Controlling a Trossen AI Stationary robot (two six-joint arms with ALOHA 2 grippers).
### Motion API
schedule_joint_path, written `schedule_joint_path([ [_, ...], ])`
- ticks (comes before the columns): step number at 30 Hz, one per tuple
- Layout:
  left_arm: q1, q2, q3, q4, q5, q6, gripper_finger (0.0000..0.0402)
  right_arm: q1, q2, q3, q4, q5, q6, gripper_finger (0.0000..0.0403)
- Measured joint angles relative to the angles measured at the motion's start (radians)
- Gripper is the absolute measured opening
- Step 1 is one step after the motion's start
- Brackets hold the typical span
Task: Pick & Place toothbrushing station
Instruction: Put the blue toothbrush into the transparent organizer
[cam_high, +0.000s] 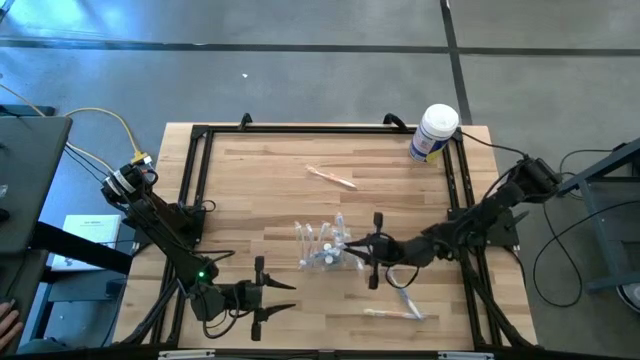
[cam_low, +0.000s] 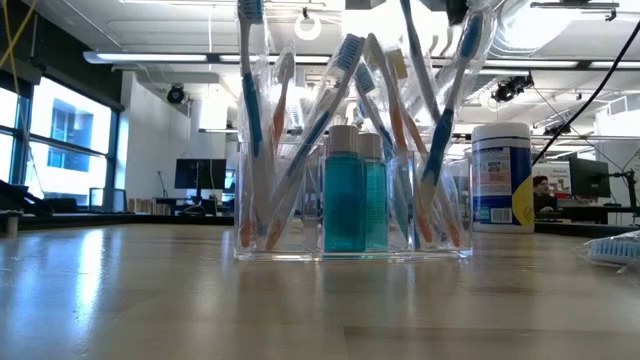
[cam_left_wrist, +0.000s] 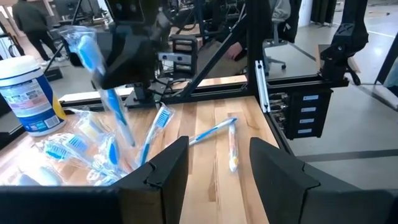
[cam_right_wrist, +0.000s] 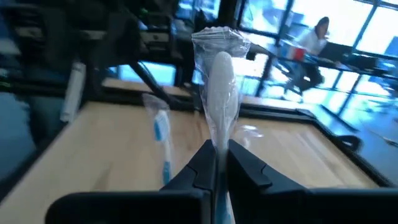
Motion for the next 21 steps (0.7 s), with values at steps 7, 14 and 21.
schedule_joint_path([
  [7,0.0,0.0,0.0,-0.006,0.0,-0.011,0.0163,-0.069,0.0,-0.156,0.238,-0.071,0.058,0.0014],
  [14,0.004,0.0,0.0,-0.006,0.0,-0.013,0.0163,-0.081,0.0,-0.239,0.288,-0.09,0.15,0.0014],
  [21,0.008,0.0,0.0,-0.006,-0.001,-0.017,0.0163,-0.081,0.016,-0.277,0.297,-0.105,0.194,0.0015],
])
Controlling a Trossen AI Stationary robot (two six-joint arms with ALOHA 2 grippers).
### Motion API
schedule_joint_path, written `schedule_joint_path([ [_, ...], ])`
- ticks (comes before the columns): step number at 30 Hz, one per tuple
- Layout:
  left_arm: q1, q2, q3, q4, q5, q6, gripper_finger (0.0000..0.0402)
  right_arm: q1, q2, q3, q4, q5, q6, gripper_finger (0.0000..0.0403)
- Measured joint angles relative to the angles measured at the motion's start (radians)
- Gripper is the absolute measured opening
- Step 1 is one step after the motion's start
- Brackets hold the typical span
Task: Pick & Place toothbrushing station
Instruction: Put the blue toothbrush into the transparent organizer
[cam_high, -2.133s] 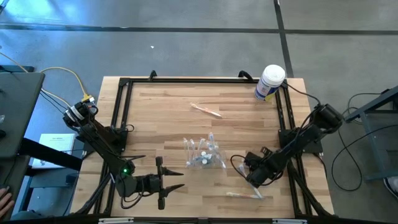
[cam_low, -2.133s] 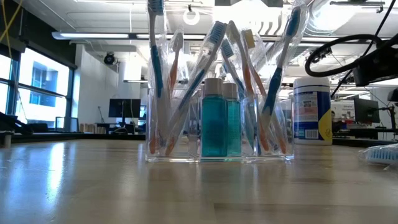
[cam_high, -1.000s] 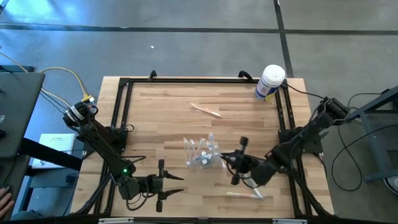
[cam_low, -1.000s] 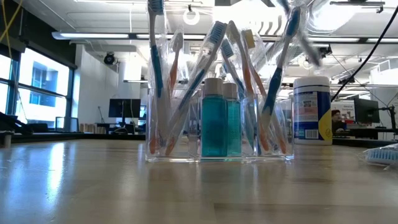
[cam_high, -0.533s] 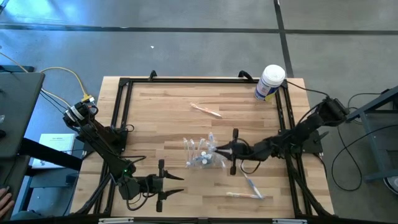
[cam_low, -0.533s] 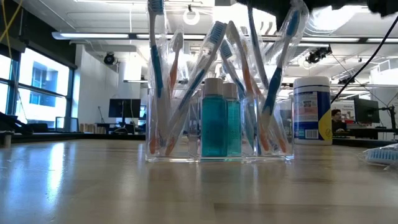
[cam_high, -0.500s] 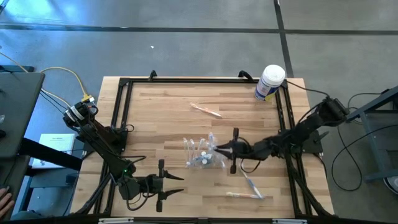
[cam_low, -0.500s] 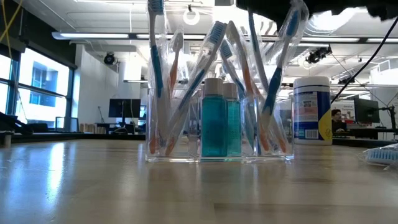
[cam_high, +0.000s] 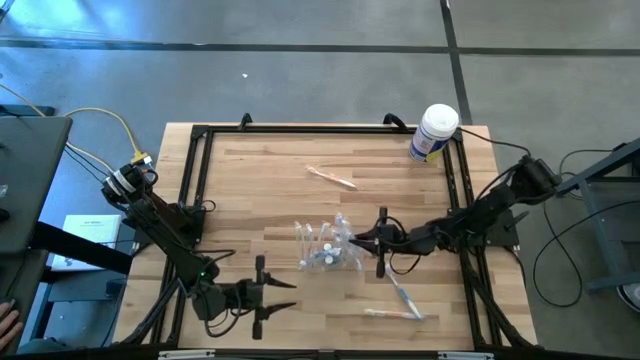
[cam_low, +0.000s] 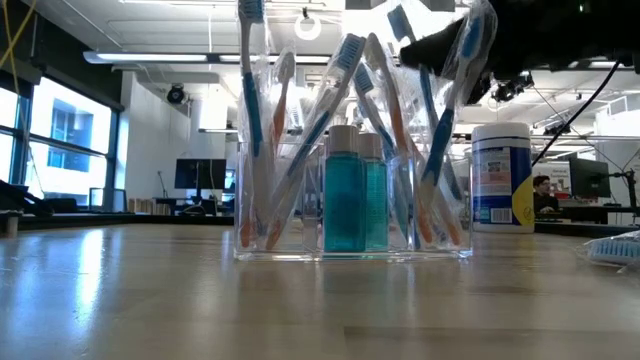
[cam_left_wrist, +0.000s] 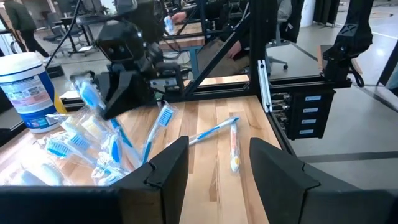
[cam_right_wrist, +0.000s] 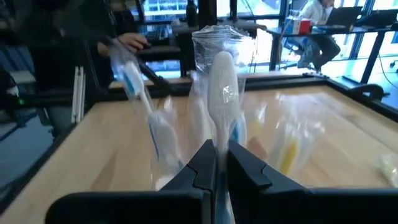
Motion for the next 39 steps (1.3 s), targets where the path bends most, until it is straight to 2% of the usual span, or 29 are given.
schedule_joint_path([
  [6,0.0,0.0,0.0,0.0,0.0,0.0,0.0163,-0.008,0.061,-0.002,-0.003,-0.04,0.027,0.0018],
  [11,0.0,0.0,0.0,0.0,0.0,0.0,0.0163,-0.008,0.073,-0.002,0.006,-0.101,0.017,0.0039],
  [20,0.0,0.0,0.0,0.0,0.0,0.0,0.0163,-0.008,0.073,-0.002,0.058,-0.101,0.014,0.007],
  [39,0.0,0.0,0.0,0.0,0.0,0.001,0.0163,-0.008,0.073,-0.001,0.04,-0.101,0.022,0.0068],
])
